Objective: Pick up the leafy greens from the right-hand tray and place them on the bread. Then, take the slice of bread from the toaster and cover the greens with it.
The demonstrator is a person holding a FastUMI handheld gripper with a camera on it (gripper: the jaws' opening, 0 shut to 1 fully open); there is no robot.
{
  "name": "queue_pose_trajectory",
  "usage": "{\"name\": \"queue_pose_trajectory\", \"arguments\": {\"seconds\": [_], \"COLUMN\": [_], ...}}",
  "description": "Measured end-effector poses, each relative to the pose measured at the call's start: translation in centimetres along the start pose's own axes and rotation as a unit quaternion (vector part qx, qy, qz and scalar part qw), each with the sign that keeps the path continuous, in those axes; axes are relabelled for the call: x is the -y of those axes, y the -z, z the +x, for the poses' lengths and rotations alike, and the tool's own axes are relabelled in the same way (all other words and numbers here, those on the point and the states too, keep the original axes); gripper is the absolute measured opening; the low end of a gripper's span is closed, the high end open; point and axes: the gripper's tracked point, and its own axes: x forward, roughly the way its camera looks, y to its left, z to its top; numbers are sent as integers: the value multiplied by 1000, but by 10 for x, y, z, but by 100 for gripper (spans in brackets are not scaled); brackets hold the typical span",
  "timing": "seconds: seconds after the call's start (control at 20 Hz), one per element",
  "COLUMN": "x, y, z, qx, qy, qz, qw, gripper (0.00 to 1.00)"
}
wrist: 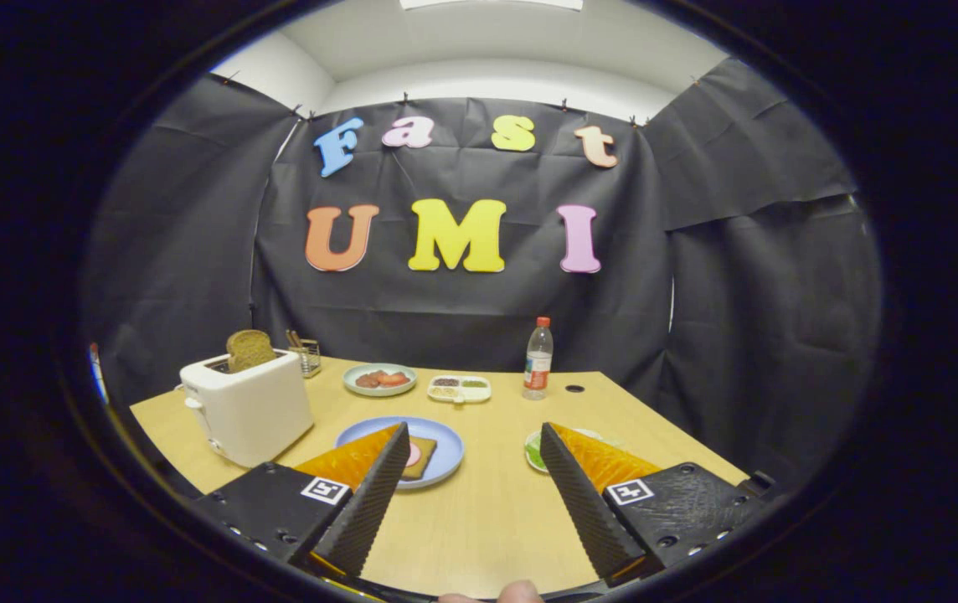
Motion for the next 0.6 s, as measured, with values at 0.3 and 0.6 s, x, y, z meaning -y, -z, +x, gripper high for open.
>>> {"name": "queue_pose_trajectory", "arguments": {"seconds": [0.3,0.6], "x": [64,98], "y": [20,72], "z": [89,182], "qx": [-61,-179], "qy": [15,-5], "qz": [-28,-22], "qw": [998,984], "gripper": [95,96]}}
